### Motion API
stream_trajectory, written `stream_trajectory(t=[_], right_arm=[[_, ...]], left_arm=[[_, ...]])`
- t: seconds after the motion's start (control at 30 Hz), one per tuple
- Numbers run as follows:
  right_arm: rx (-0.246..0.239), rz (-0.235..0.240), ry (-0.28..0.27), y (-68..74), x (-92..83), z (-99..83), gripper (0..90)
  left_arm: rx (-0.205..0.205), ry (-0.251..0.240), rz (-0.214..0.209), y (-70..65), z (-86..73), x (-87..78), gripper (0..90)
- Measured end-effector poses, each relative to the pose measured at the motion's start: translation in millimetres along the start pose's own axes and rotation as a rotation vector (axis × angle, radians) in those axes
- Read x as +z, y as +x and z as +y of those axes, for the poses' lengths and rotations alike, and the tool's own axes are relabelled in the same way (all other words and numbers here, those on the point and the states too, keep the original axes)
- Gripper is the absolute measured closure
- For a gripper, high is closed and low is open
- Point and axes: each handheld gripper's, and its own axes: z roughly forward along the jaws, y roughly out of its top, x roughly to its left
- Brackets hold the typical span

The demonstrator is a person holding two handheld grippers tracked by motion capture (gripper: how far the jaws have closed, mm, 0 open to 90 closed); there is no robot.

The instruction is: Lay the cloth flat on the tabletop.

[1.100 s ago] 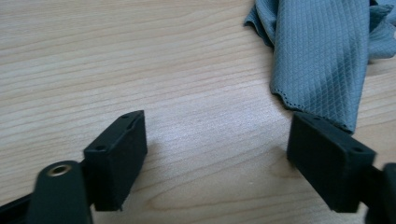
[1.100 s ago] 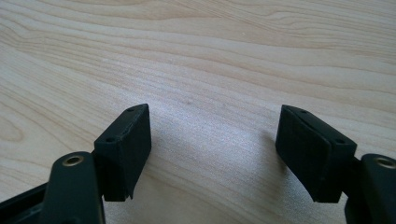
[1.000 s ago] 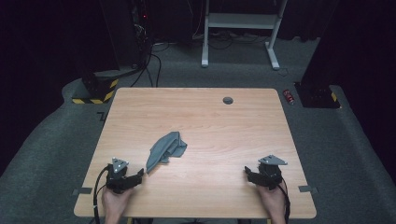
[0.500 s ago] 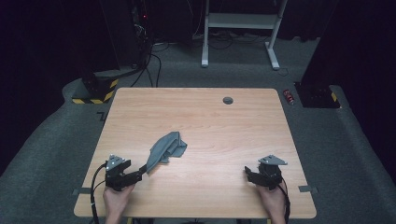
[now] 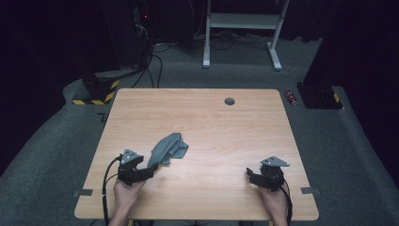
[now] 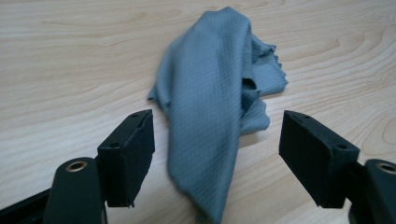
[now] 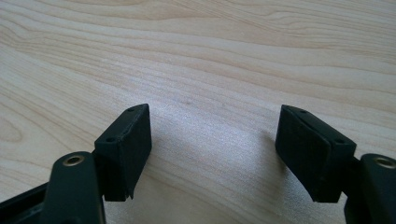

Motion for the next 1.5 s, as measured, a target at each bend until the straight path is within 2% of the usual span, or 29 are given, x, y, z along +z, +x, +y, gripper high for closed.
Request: stream_trajectory(t=[0.03, 0.07, 0.17, 0.2, 0.37, 0.43, 0.47, 0.73, 0.87, 0.9, 1.0, 1.07, 1.1, 1.13, 1.2, 1.33, 1.4, 1.5], right_arm=[[0.0, 0.0, 0.0, 0.0, 0.0, 0.0, 26.5], [0.0, 0.001, 0.0, 0.0, -0.1, 0.0, 26.5], [0.0, 0.0, 0.0, 0.0, 0.0, 0.0, 26.5], [-0.004, 0.0, -0.001, -0.2, 0.0, 0.0, 26.5], [-0.003, 0.0, -0.001, -0.2, 0.0, 0.0, 26.4], [-0.003, 0.0, -0.001, -0.2, 0.0, 0.0, 26.5], [-0.003, 0.001, -0.001, -0.2, 0.1, 0.0, 26.4], [-0.003, 0.001, 0.0, -0.1, 0.0, 0.0, 26.4], [-0.001, 0.001, 0.0, 0.1, 0.0, 0.0, 26.4], [-0.001, 0.001, 0.0, 0.1, 0.0, 0.0, 26.4], [-0.003, 0.001, -0.001, -0.1, 0.0, 0.0, 26.4], [-0.004, 0.001, 0.0, -0.1, 0.0, 0.0, 26.4], [-0.004, 0.001, 0.0, -0.1, 0.0, 0.0, 26.4], [-0.002, 0.001, 0.0, 0.0, 0.0, 0.0, 26.4], [-0.003, 0.001, 0.0, 0.0, 0.0, 0.0, 26.4], [-0.001, 0.001, 0.0, 0.1, 0.0, 0.0, 26.4], [-0.002, 0.001, 0.0, 0.2, -0.1, 0.0, 26.6], [-0.002, 0.0, -0.001, 0.2, -0.1, 0.0, 26.6]], left_arm=[[0.03, 0.014, 0.004, -4.8, 5.9, 7.2, 27.5], [0.03, 0.014, 0.004, -4.8, 5.9, 7.2, 27.6], [0.069, 0.027, 0.003, -13.4, 15.1, 17.5, 28.1], [0.101, 0.034, 0.009, -18.6, 21.0, 24.7, 28.9], [0.136, 0.053, 0.015, -26.6, 29.3, 38.5, 30.7], [0.154, 0.067, 0.031, -28.8, 32.0, 45.7, 31.1], [0.155, 0.085, 0.042, -28.9, 34.0, 52.3, 31.6], [0.159, 0.128, 0.079, -25.4, 33.9, 70.4, 35.7], [0.201, 0.152, 0.108, -23.2, 33.2, 76.0, 43.1], [0.201, 0.152, 0.108, -23.2, 33.2, 76.0, 45.1], [0.203, 0.15, 0.1, -21.7, 34.3, 77.1, 49.4], [0.189, 0.144, 0.091, -19.8, 35.0, 77.1, 63.5], [0.189, 0.144, 0.091, -19.8, 35.0, 77.1, 67.8], [0.185, 0.145, 0.082, -19.4, 35.8, 77.0, 67.8], [0.192, 0.145, 0.08, -20.0, 36.8, 76.9, 79.8], [0.182, 0.14, 0.061, -19.8, 39.2, 75.5, 84.3], [0.168, 0.117, 0.024, -20.2, 40.1, 73.3, 84.9], [0.166, 0.103, 0.003, -21.9, 41.1, 71.9, 85.1]])
